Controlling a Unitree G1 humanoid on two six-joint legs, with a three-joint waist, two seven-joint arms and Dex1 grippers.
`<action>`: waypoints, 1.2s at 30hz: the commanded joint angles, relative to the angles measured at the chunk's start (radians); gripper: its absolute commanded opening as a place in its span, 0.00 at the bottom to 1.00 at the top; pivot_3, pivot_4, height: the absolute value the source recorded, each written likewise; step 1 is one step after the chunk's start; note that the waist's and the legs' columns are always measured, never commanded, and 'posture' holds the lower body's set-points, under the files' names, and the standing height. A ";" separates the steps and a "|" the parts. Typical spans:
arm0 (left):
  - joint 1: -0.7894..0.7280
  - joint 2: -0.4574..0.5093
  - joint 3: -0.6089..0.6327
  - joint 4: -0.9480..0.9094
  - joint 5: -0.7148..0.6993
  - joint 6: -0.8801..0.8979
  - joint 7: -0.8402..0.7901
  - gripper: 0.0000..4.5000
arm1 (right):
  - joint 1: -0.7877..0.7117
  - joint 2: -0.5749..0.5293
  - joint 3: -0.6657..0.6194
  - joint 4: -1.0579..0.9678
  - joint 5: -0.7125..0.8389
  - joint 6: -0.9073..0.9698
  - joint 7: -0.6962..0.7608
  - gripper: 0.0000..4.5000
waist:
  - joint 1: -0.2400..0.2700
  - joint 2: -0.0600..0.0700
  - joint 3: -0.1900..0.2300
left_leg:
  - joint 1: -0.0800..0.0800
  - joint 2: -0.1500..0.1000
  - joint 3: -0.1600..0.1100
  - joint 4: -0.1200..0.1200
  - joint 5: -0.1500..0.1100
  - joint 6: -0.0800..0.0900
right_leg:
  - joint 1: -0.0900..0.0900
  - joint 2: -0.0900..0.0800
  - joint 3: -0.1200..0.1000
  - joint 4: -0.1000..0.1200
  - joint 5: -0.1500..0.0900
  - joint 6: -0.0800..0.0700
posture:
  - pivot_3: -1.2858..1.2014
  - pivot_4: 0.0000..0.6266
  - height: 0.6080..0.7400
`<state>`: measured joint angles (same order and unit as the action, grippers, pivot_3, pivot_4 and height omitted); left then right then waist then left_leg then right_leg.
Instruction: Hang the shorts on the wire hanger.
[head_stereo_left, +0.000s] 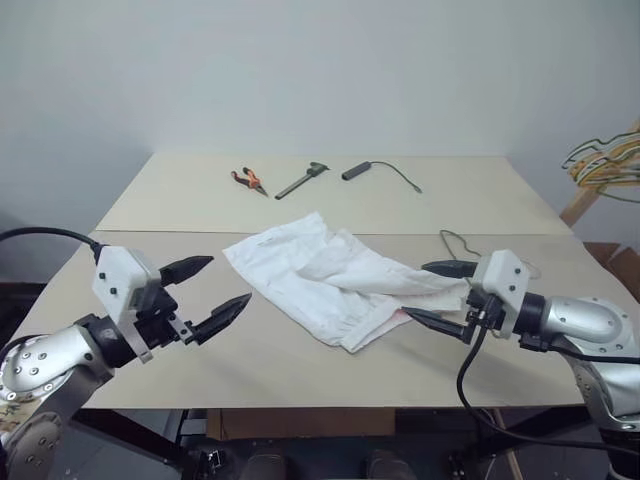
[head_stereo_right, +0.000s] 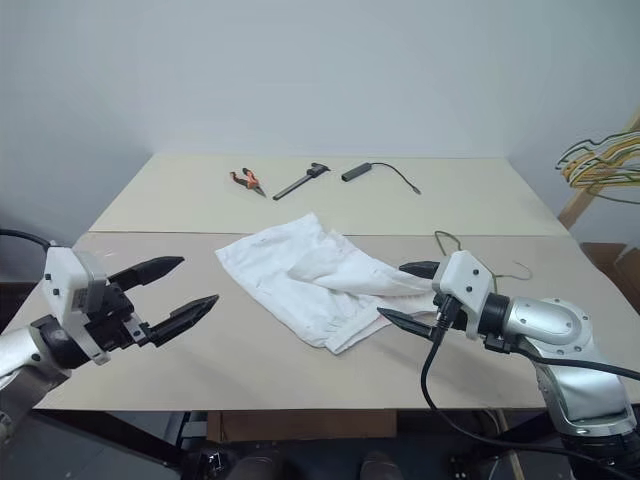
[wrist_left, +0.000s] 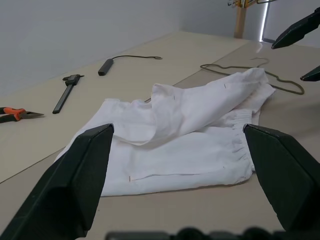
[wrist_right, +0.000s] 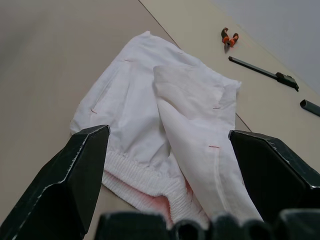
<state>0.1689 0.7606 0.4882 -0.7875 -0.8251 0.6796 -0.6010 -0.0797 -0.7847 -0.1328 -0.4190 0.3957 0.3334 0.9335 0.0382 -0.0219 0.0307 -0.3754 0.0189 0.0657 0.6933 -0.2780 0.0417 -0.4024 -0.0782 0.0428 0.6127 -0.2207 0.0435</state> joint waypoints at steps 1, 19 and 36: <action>-0.017 0.012 0.003 -0.004 -0.004 -0.014 0.003 1.00 | -0.002 -0.013 -0.037 -0.029 0.001 -0.028 -0.005 0.98 | 0.000 0.000 0.000 | 0.000 0.000 0.000 0.000 0.000 0.000 | 0.000 0.000 0.000 0.000 0.000 0.000 | 0.55 0.00 1.00; -0.012 0.023 0.016 0.024 -0.069 -0.012 -0.037 1.00 | -0.085 -0.052 0.288 -0.220 -0.237 0.218 -0.105 0.98 | -0.012 0.001 0.002 | 0.000 0.002 0.002 0.000 0.000 0.000 | -0.002 0.000 0.000 0.000 -0.001 -0.001 | 0.53 0.03 1.00; -0.057 0.043 -0.015 0.052 -0.060 -0.022 -0.050 1.00 | -0.521 0.199 0.945 0.017 -0.521 0.680 -0.209 0.90 | -0.035 -0.002 0.008 | -0.001 0.002 0.001 -0.001 0.000 -0.002 | -0.003 0.000 -0.001 0.001 -0.001 -0.002 | 0.53 0.03 1.00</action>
<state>0.1195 0.7941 0.4556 -0.7209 -0.8872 0.6788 -0.6467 -0.5701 -0.5910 0.7772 -0.4203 -0.0596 0.9719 0.7587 0.0037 -0.0238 0.0392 -0.3763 0.0206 0.0672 0.6923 -0.2777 0.0388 -0.4060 -0.0783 0.0412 0.6140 -0.2213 0.0413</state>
